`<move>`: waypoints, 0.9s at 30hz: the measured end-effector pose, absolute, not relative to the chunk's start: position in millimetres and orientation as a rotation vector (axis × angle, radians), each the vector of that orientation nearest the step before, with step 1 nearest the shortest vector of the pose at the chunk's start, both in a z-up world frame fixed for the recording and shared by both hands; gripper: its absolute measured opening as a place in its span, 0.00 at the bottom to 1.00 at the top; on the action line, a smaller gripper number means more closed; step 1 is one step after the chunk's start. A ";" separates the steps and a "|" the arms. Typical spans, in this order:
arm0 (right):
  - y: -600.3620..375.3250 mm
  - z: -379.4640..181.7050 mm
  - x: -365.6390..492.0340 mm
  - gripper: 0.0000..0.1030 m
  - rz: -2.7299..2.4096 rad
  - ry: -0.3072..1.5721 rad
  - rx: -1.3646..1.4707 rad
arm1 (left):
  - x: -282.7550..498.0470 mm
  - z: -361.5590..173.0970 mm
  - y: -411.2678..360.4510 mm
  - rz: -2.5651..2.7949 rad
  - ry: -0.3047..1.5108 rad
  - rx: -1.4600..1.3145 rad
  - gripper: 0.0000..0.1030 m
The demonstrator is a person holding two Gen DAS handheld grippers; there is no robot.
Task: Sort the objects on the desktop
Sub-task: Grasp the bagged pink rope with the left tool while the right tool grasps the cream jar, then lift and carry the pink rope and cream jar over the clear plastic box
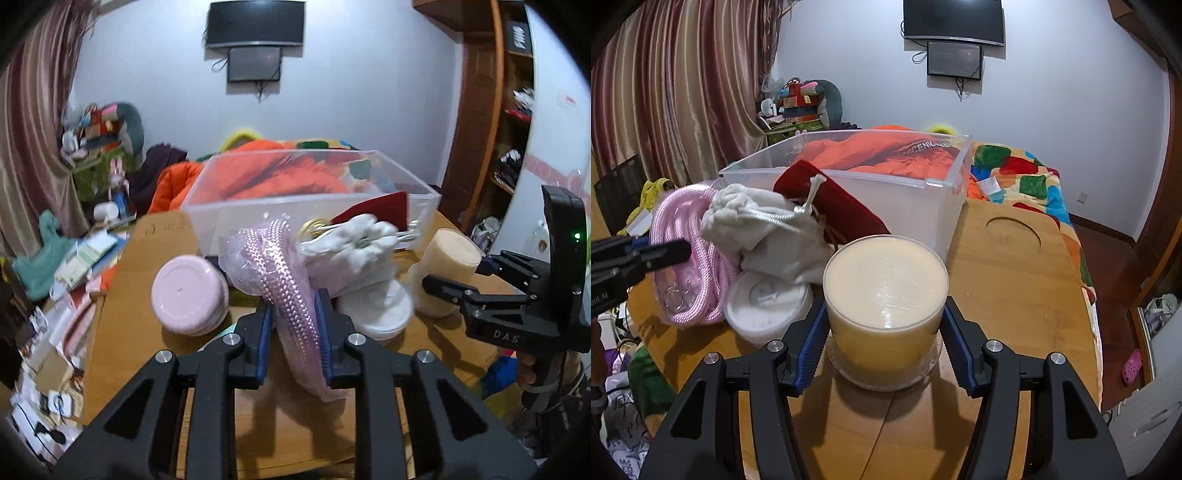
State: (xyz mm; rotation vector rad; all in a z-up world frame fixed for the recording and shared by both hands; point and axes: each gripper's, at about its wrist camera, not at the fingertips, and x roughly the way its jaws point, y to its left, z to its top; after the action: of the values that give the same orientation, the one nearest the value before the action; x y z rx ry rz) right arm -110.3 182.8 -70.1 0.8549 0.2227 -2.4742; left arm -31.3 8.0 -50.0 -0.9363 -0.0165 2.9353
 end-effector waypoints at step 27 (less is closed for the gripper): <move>194.4 -79.3 -105.4 0.54 -2.452 0.121 0.856 | -57.6 -66.6 2.7 2.975 -0.086 -0.996 0.22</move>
State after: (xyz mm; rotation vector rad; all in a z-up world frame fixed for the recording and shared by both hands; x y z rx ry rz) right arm -105.4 194.4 -79.3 0.8561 0.1206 -2.4521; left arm -57.6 2.7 -66.6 -0.9956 -0.0862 2.9754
